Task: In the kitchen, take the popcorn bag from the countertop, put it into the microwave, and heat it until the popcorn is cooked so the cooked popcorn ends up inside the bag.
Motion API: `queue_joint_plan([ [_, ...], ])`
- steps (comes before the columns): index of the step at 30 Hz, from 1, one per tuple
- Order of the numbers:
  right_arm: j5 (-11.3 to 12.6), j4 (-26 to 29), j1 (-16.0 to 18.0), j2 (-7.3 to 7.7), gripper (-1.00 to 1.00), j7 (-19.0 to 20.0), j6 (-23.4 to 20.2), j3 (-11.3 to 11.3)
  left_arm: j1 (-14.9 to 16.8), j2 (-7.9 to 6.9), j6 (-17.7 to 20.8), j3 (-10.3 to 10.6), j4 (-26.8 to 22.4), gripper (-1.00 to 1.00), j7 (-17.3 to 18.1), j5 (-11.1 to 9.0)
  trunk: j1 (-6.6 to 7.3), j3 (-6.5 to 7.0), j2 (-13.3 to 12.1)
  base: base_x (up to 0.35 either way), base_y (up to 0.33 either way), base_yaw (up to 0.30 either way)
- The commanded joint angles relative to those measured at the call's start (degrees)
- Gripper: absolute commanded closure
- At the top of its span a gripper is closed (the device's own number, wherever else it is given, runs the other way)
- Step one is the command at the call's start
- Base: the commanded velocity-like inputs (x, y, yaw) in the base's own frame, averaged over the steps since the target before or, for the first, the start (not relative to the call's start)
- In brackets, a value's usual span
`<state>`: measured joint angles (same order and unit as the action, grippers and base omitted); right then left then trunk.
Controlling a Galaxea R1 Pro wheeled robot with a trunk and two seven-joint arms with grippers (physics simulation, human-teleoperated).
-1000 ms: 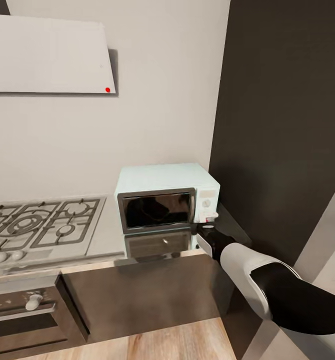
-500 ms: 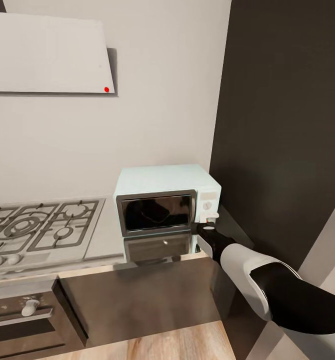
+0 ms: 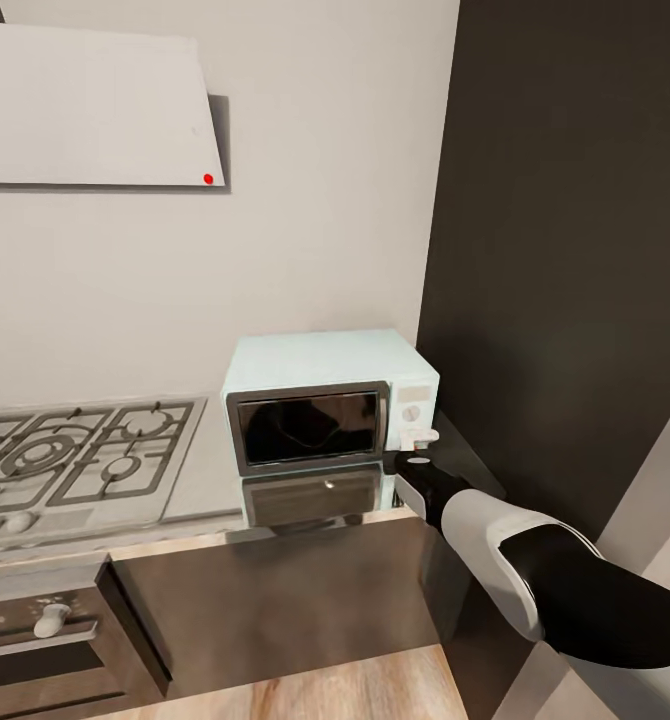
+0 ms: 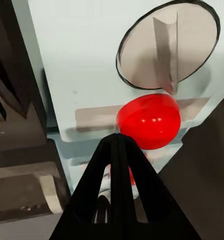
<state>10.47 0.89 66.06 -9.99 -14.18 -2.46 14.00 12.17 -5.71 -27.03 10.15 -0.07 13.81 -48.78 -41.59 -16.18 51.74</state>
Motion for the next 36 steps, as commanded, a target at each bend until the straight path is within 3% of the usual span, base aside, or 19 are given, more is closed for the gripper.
queue_joint_plan([
  [1, 0.5, 0.1, 0.0, -0.01, 1.00, -0.2, -0.3, 0.5, 0.0, -0.01, -0.1, 0.4, 0.1, -1.00, 0.3, -0.6, -0.01, -0.07, 0.1, 0.010, -0.006, 0.000],
  [36, 0.5, -1.9, 0.2, -0.01, 1.00, -0.1, 1.9, 0.6, 0.0, -0.01, 0.0, 0.4, 0.1, -1.00, -0.9, -0.6, -0.01, -0.07, 0.1, 0.035, -0.026, 0.000],
])
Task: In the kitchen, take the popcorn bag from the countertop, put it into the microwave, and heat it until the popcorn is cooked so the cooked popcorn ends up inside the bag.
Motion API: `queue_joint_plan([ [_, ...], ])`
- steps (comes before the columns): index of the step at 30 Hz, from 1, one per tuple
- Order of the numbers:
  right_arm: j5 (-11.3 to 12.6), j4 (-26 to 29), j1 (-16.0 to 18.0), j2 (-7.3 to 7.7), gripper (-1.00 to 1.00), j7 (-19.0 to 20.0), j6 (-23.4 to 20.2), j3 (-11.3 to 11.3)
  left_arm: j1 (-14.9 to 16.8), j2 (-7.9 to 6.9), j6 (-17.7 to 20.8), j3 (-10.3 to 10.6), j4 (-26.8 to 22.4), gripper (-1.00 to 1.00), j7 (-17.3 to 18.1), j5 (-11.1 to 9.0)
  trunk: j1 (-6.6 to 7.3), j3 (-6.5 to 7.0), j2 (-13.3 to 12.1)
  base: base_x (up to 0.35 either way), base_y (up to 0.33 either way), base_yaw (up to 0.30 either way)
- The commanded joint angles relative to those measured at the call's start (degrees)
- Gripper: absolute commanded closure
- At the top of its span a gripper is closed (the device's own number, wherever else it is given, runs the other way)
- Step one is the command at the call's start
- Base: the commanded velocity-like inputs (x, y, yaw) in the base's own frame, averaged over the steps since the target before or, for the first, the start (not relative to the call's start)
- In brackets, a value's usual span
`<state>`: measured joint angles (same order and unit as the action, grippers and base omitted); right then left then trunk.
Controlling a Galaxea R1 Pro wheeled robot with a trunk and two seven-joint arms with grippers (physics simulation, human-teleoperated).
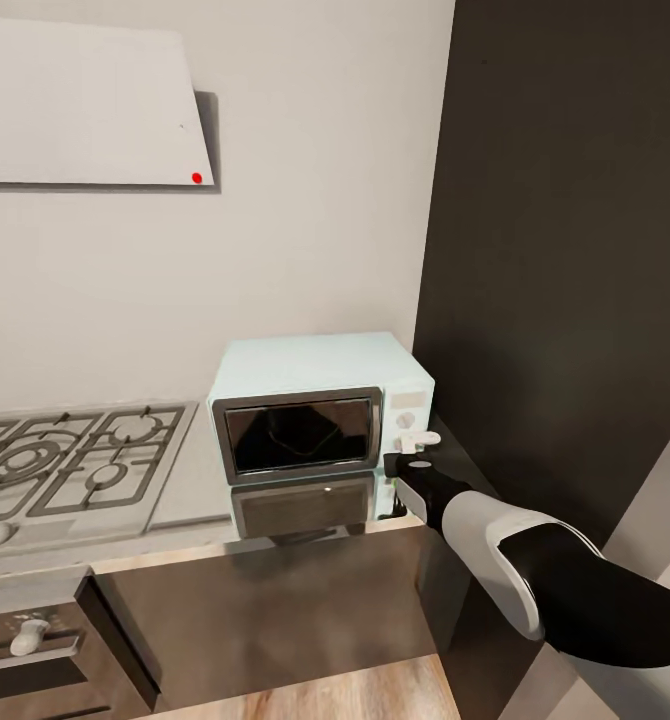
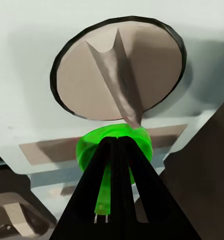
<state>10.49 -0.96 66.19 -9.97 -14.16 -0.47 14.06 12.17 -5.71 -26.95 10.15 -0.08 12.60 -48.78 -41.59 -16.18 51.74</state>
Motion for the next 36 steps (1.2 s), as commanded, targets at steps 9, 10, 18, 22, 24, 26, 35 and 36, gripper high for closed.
queue_joint_plan([
  [9, 0.4, -0.1, 0.1, -0.03, 1.00, -0.2, -0.1, 0.5, 0.0, -0.01, -0.1, 0.4, 0.1, -1.00, 0.3, -0.6, -0.01, -0.08, 0.1, -0.099, 0.000, 0.000],
  [10, 0.4, -0.1, 0.1, -0.03, 1.00, -0.2, -0.1, 0.5, 0.0, -0.01, -0.1, 0.4, 0.1, -1.00, 0.3, -0.6, -0.01, -0.08, 0.1, -0.184, 0.000, 0.000],
  [18, -0.2, -0.1, 0.1, -0.03, 1.00, 14.2, 0.4, 0.6, 0.0, -0.01, -0.1, 0.4, 0.1, -1.00, 0.3, -0.6, -0.01, -0.08, 0.1, -0.314, 0.000, 0.000],
  [22, -7.7, 0.8, -0.5, -0.03, 1.00, 29.2, 10.3, 1.0, 0.0, -0.01, -0.1, 0.4, 0.1, -1.00, 0.3, -0.6, -0.01, -0.08, 0.1, -0.336, 0.000, 0.000],
  [24, -13.7, 0.9, -1.8, -0.03, 1.00, 34.3, 17.2, 1.0, 0.0, -0.01, -0.1, 0.4, 0.1, -1.00, 0.3, -0.6, -0.01, -0.08, 0.1, -0.336, 0.000, 0.000],
  [26, -16.7, 0.9, -2.5, -0.03, 1.00, 41.2, 19.4, 1.1, 0.0, -0.01, -0.1, 0.4, 0.1, -1.00, 0.3, -0.6, -0.01, -0.08, 0.1, -0.336, 0.000, 0.000],
  [35, -20.1, -0.5, -9.0, -0.03, -1.00, 58.7, 19.3, 0.9, 0.0, -0.02, -0.1, 0.4, 0.1, -1.00, 0.3, -0.6, -0.01, -0.08, 0.1, -0.336, 0.000, 0.000],
  [36, -20.1, -0.7, -10.5, -0.03, -1.00, 58.4, 18.8, 1.0, 0.0, -0.06, -0.1, 0.3, 0.1, -1.00, 0.3, -0.6, -0.01, -0.08, 0.1, -0.280, 0.000, 0.000],
])
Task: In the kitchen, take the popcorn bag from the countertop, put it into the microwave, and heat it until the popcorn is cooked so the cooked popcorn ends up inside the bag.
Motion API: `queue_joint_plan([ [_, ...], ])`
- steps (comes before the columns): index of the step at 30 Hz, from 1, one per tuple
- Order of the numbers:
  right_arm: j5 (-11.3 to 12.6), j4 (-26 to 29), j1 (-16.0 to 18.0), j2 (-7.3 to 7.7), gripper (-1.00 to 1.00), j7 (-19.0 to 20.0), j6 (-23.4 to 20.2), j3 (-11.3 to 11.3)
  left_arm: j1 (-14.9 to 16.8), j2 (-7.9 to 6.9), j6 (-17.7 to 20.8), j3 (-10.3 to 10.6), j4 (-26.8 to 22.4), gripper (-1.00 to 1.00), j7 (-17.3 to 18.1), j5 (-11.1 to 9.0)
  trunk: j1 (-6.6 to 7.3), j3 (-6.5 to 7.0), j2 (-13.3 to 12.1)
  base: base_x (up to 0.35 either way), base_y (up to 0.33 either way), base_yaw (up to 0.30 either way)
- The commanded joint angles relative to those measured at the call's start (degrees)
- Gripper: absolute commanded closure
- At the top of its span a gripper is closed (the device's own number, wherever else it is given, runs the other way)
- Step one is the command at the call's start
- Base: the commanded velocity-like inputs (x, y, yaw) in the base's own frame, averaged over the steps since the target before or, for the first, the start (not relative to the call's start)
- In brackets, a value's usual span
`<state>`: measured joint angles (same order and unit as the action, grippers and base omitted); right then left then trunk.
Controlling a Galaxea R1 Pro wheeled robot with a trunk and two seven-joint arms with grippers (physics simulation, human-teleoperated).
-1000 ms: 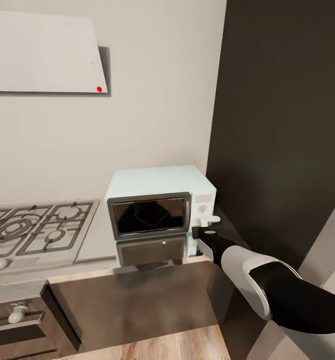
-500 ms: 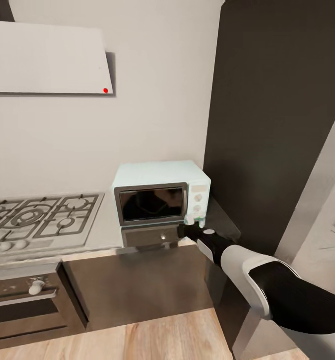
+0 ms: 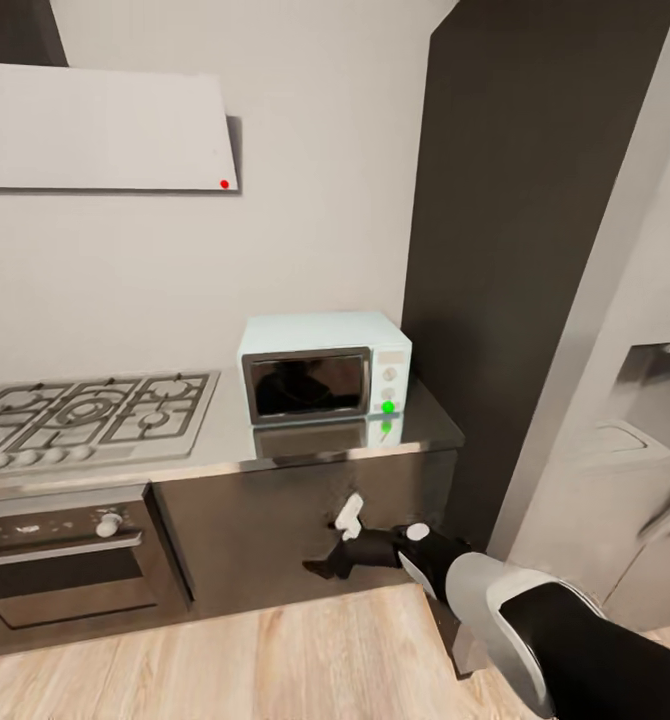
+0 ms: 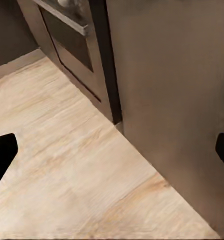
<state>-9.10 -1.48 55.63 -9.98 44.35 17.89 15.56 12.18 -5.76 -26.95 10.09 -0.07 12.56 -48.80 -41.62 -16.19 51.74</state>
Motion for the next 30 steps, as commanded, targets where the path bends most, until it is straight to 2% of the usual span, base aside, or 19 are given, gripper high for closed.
queue_joint_plan([
  [1, -0.4, -0.2, -2.2, -0.02, -1.00, -1.1, -0.4, -0.5, 0.0, -0.07, -0.1, 0.4, 0.1, -1.00, 0.4, -0.6, 0.03, -0.07, 0.1, -0.148, 0.000, 0.000],
  [4, -0.3, -0.3, -8.3, 0.14, -1.00, -8.5, -2.2, -0.5, 0.0, -0.37, -0.1, 0.4, 0.1, -1.00, 0.4, -0.7, 0.03, -0.07, 0.1, -0.045, 0.000, 0.000],
  [6, -0.3, -0.4, -13.2, 3.49, -1.00, -17.3, -2.5, -0.5, 0.0, -0.46, 0.0, 0.4, 0.0, -1.00, 0.4, -0.7, 0.03, -0.07, 0.1, -0.006, 0.000, 0.000],
  [9, -0.1, -0.4, -21.4, 6.82, -1.00, -28.4, -2.7, -0.7, 0.0, -0.66, 0.0, 0.5, 0.0, -1.00, 0.2, -0.7, 0.03, -0.07, 0.1, -0.001, 0.000, 0.000],
  [11, 0.2, -0.4, -24.5, 9.86, -1.00, -33.7, -2.7, -0.9, 0.0, -1.02, 0.0, 0.5, 0.0, -1.00, -1.5, -0.8, 0.03, -0.07, 0.1, 0.000, 0.000, 0.000],
  [12, 1.0, -0.4, -26.0, 11.60, -1.00, -35.5, -2.7, -1.2, 0.0, -1.10, 0.0, 0.5, 0.0, -1.00, -3.7, -0.8, 0.03, -0.07, 0.1, 0.000, 0.000, 0.000],
  [13, 2.9, -0.4, -28.1, 13.12, -1.00, -36.8, -2.7, -1.8, 0.0, -1.19, 0.0, 0.5, 0.0, -1.00, -6.4, -0.7, 0.03, -0.07, 0.1, 0.000, 0.000, 0.000],
  [14, 5.7, -0.4, -30.3, 14.40, -1.00, -38.2, -3.0, -2.5, 0.0, -1.23, 0.0, 0.5, 0.0, -1.00, -9.2, -0.7, 0.03, -0.07, 0.1, 0.000, 0.000, 0.000],
  [15, 9.0, -0.5, -32.6, 15.49, -1.00, -39.7, -3.9, -3.0, 0.0, -1.16, 0.0, 0.5, 0.0, -1.00, -11.4, -0.6, 0.03, -0.07, 0.1, 0.000, 0.000, 0.000],
  [16, 13.8, -0.5, -35.7, 16.42, -1.00, -41.4, -4.7, -3.4, 0.0, -1.02, 0.5, 0.5, 0.1, -1.00, -12.9, -0.4, 0.03, -0.07, 0.1, 0.000, 0.000, 0.000],
  [17, 17.2, -0.5, -38.0, 16.75, -1.00, -42.3, -4.9, -3.5, -0.1, -0.97, 1.7, 0.5, 0.1, -1.00, -13.4, 0.0, 0.03, -0.07, 0.1, 0.000, 0.000, 0.000],
  [18, 22.0, -0.4, -41.1, 16.98, -1.00, -43.3, -4.7, -3.6, -0.6, -0.94, 4.3, 0.5, 0.1, -1.00, -13.8, 1.1, 0.03, -0.07, 0.1, 0.000, 0.000, 0.000],
  [19, 29.4, -0.4, -44.5, 17.09, -1.00, -44.8, -4.5, -3.6, -1.5, -0.96, 7.8, 0.5, 0.1, -1.00, -13.9, 6.7, 0.03, -0.07, 0.1, 0.000, 0.000, 0.000],
  [21, 31.7, -0.4, -45.9, 17.12, -1.00, -45.5, -4.5, -3.6, -1.8, -0.87, 8.6, 0.5, 0.1, -1.00, -14.0, 13.7, 0.03, -0.07, 0.1, 0.000, 0.000, 0.000],
  [22, 32.0, -0.5, -46.1, 17.11, -1.00, -45.9, -4.6, -3.6, -1.8, -0.72, 8.8, 0.5, 0.1, -1.00, -14.0, 15.0, 0.03, -0.07, 0.1, 0.000, 0.000, 0.000],
  [24, 32.2, -0.5, -46.3, 17.10, -1.00, -46.7, -5.0, -3.6, -1.8, -0.46, 8.9, 0.5, 0.1, -1.00, -14.0, 16.2, 0.03, -0.07, 0.1, 0.000, 0.000, 0.000],
  [30, 33.3, -0.5, -47.3, 16.99, -1.00, -46.9, -7.4, -3.7, -1.8, -0.22, 8.9, 0.4, -0.1, -1.00, -14.0, 16.6, 0.03, -0.07, 0.1, 0.000, 0.000, 0.000],
])
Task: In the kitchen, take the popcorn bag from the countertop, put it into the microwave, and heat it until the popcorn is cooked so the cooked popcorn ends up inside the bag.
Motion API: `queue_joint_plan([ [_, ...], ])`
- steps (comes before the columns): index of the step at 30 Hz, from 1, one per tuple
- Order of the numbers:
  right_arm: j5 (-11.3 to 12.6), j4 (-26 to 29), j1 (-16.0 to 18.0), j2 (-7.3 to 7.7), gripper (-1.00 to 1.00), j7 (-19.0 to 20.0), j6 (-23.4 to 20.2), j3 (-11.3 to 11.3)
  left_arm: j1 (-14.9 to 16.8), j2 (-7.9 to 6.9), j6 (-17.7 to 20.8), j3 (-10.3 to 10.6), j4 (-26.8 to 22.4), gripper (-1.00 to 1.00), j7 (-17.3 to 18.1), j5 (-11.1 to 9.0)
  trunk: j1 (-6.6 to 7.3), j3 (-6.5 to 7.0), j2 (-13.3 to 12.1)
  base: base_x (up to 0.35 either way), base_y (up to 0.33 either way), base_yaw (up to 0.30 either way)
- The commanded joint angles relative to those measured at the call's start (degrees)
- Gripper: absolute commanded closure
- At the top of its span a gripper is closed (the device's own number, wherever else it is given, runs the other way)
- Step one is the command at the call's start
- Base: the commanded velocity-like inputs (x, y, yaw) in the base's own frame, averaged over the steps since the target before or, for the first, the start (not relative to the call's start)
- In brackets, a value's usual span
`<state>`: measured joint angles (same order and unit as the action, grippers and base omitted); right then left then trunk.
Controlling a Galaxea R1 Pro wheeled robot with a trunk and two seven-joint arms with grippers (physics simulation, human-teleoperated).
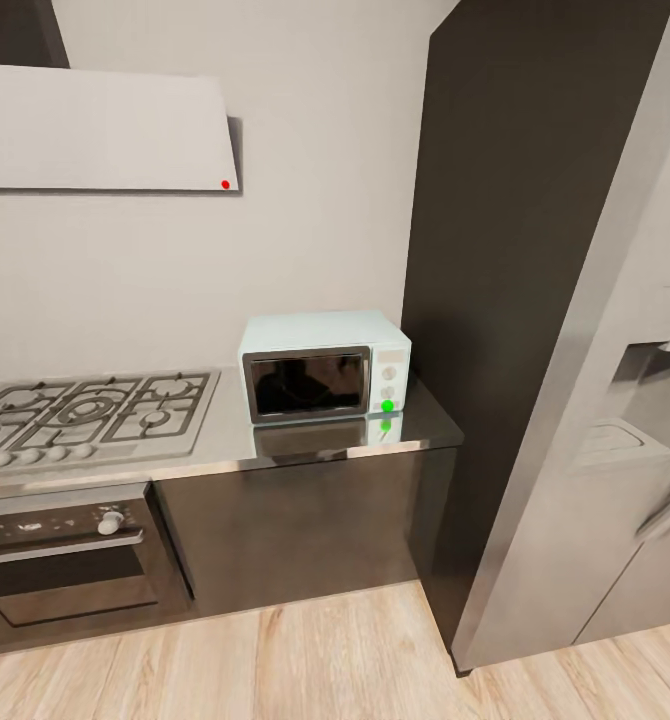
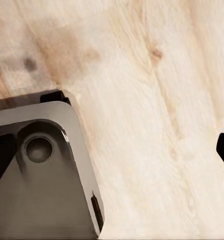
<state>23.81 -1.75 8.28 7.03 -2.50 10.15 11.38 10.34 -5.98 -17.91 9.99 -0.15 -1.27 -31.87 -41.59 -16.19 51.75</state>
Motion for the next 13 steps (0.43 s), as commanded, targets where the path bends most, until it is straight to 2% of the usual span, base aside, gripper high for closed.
queue_joint_plan([
  [1, 0.5, -0.2, 0.0, -0.01, -1.00, 0.0, 0.2, 0.5, 0.0, -0.01, -0.1, 0.5, 0.0, -1.00, -0.1, -0.3, 0.00, -0.07, 0.1, 0.000, 0.000, 0.000],
  [2, 0.5, -0.1, -0.2, -0.02, -1.00, 0.0, 0.1, 0.6, 0.0, 0.00, -0.2, 0.3, 0.0, -1.00, -0.1, -0.2, 0.00, -0.07, 0.1, 0.000, 0.000, 0.000],
  [3, -0.3, 0.8, -0.2, -3.69, -1.00, 0.0, 1.0, 0.9, 0.0, 0.00, -0.6, 0.0, -0.2, -1.00, 0.0, 0.0, 0.00, -0.07, 0.1, 0.000, 0.000, 0.000],
  [13, -0.3, 0.8, -0.2, -3.69, -1.00, 0.0, 1.0, 0.9, 0.0, 0.00, -0.6, 0.1, -0.2, -1.00, 0.0, 0.0, 0.00, -0.07, 0.1, 0.000, 0.000, 0.000],
])
